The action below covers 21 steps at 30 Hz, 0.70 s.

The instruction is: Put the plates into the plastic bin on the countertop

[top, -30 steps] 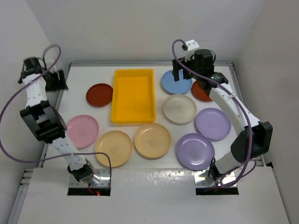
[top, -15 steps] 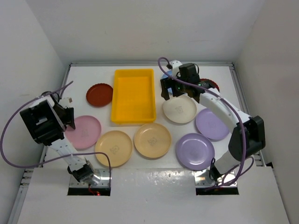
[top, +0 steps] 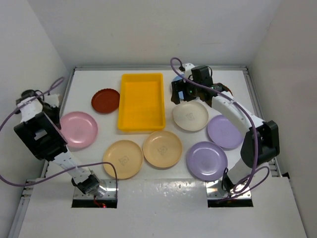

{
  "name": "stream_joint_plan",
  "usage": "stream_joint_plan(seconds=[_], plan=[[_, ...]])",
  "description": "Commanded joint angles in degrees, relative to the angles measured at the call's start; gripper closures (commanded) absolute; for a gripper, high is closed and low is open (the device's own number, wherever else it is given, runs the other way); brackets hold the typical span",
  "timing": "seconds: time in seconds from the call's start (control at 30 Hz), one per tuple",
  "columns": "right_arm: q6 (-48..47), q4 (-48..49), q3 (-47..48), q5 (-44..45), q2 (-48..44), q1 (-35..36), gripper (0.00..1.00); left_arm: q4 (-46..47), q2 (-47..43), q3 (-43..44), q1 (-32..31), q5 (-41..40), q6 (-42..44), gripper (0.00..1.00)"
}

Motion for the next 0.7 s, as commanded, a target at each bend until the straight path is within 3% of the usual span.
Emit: stream_joint_plan(seconds=[0.0,0.1,0.13,0.17,0.23,0.3,0.37,0.47,0.5,0.67], plan=[[4.7,2.5,-0.1,-2.9,-0.5,-3.4,0.08,-3.9,-4.5,10.4,3.4,12.0,7.6,1.0],[12.2,1.5,-0.3,-2.8,0.5,-7.1,0.08,-4.5,-7.1,21.5,2.2,23.2,0.5,1.0],[15.3,0.9,-0.4,-2.2,1.3,-8.7,0.08,0.4,-8.4,23.2,0.9,24.8,-2.6,1.0],[16.6,0.0,-0.2,-0.5,1.5,-9.4,0.09,3.9,-9.9,23.2,-3.0,25.8,-9.6,1.0],[21.1,-3.7,0.3,2.1,2.6,-12.1,0.12,9.9,-11.1,24.6,-8.2,27.7,-14.8,1.0],[22.0,-5.1,1.0,2.5,3.0,-13.7,0.14,10.0,-7.7,28.7,-16.1,29.4,-21.0,1.0],[21.8,-5.3,0.3,2.7,3.0,-14.1,0.14,10.0,-2.3,32.3,-23.0,29.4,-24.8,1.0],[22.1,-5.5,-2.3,4.6,1.3,-14.8,0.14,10.0,5.2,35.1,-31.0,22.4,-27.1,1.0],[22.8,-5.6,-3.9,5.8,0.7,-15.1,0.14,10.0,7.2,36.8,-32.4,18.7,-27.9,1.0],[25.3,-4.1,-7.4,6.6,-1.6,-17.3,0.17,10.0,16.2,38.9,-38.6,15.1,-29.7,1.0]])
